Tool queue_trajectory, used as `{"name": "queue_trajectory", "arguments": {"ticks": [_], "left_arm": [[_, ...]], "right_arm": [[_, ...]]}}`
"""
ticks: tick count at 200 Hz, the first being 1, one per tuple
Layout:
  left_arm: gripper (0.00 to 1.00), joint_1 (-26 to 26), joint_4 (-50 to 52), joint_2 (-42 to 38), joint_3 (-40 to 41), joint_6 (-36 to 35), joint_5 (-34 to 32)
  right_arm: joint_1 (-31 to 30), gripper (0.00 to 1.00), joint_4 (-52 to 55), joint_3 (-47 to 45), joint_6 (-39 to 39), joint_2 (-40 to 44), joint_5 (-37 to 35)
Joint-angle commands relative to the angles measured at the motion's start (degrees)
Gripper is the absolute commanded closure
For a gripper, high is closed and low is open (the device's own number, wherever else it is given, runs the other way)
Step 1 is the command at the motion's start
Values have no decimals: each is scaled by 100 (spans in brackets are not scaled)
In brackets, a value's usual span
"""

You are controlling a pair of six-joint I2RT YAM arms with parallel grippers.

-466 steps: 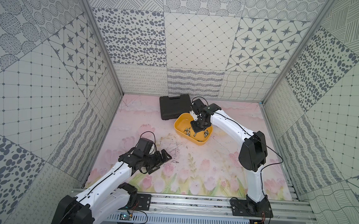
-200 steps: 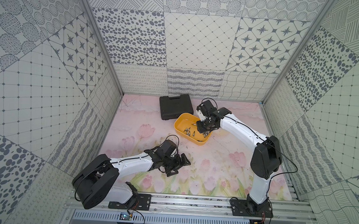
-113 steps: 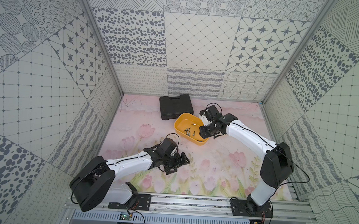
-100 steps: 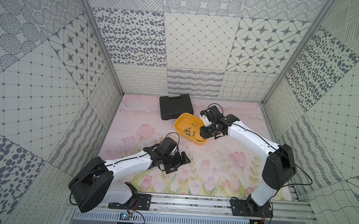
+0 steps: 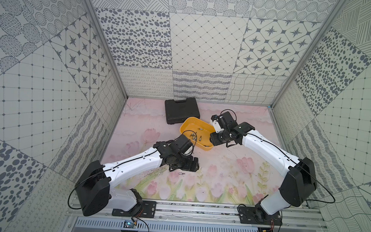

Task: Put the bit on the desktop into the storage box
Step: Place the screwdriver bit in the storage box, then pick up the screwdriver bit from the center of the board.

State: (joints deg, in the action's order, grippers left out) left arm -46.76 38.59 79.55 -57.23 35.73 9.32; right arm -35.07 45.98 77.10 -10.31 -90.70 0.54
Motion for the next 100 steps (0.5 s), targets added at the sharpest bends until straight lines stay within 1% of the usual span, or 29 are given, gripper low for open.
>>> {"name": "queue_trajectory", "arguments": {"ticks": [1, 25, 67, 81, 100], "left_arm": [[11, -440, 2008, 652, -535, -1463, -1688], [14, -483, 2004, 844, -672, -1595, -1785], [23, -483, 2208, 1316, -833, -2025, -1676], [24, -483, 2267, 1476, -868, -2183, -1659], [27, -475, 2281, 1696, -949, -2383, -1648]], "right_arm": [[45, 54, -195, -98, -43, 213, -54], [73, 53, -199, -148, -42, 286, -62], [148, 54, -195, -282, -54, 466, -54], [182, 51, -211, -340, -91, 568, -37], [224, 44, -257, -446, -152, 748, -28]]}}
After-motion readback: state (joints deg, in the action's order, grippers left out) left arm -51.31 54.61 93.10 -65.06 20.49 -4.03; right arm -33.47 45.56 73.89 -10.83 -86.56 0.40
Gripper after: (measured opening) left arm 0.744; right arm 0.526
